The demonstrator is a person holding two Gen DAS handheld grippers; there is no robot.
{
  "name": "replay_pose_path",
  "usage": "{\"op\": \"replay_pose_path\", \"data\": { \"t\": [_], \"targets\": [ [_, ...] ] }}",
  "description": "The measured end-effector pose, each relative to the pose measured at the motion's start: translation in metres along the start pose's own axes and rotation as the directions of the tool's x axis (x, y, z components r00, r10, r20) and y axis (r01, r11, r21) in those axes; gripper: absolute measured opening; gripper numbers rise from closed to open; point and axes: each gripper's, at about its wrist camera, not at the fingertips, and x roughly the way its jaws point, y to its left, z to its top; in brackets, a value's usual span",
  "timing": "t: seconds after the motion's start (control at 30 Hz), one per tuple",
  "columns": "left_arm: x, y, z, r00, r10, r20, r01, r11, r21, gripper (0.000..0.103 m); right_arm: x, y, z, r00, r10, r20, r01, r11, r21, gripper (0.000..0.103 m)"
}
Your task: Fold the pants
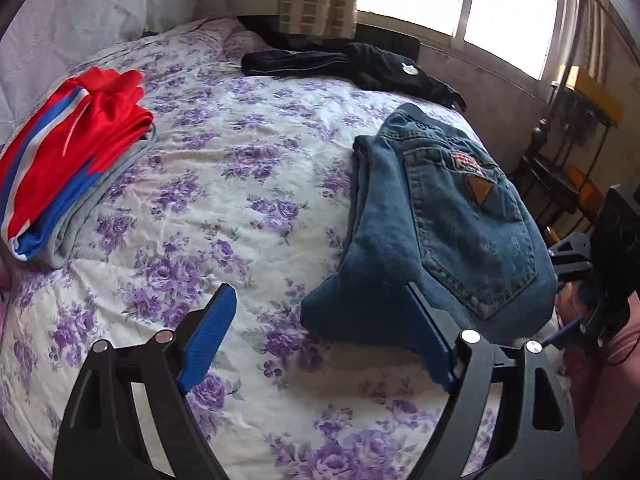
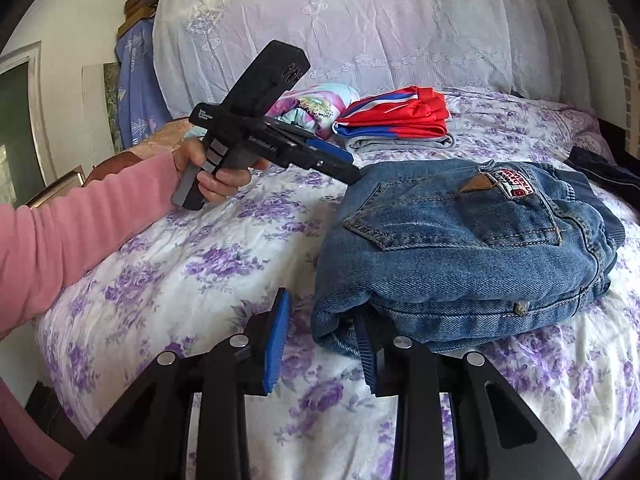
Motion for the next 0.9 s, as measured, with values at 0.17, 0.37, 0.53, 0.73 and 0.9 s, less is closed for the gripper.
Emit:
{"op": "replay_pose_path", "data": {
  "t": [0.17, 0.37, 0.53, 0.73, 0.9],
  "targets": [
    [0.004, 0.013, -0.009, 0.993, -0.110, -0.032, 0.111, 0.993, 0.044, 0.064, 0.000, -0.001, 0.000, 1.000, -0.003, -0.020, 0.003, 1.000, 0.010, 0.032],
    [0.023, 0.022, -0.004, 0.976, -0.208, -0.064, 0.212, 0.976, 0.045, 0.064, 0.005, 0.006, 0.001, 0.999, -0.042, -0.020, 0.042, 0.999, 0.009, 0.034],
    [0.025, 0.023, -0.007, 0.967, -0.249, -0.052, 0.250, 0.968, 0.021, 0.051, 0.009, 0.011, -0.002, 0.992, -0.123, -0.027, 0.123, 0.992, -0.026, 0.016],
    [0.025, 0.019, -0.012, 0.970, -0.237, -0.045, 0.237, 0.971, -0.023, 0.044, -0.002, 0.009, -0.002, 0.993, -0.115, -0.028, 0.115, 0.993, -0.019, 0.010],
    [0.033, 0.018, -0.019, 0.978, -0.191, -0.086, 0.185, 0.980, -0.070, 0.050, 0.005, -0.004, -0.022, 0.997, -0.042, -0.058, 0.046, 0.997, 0.060, 0.007]
  ]
}}
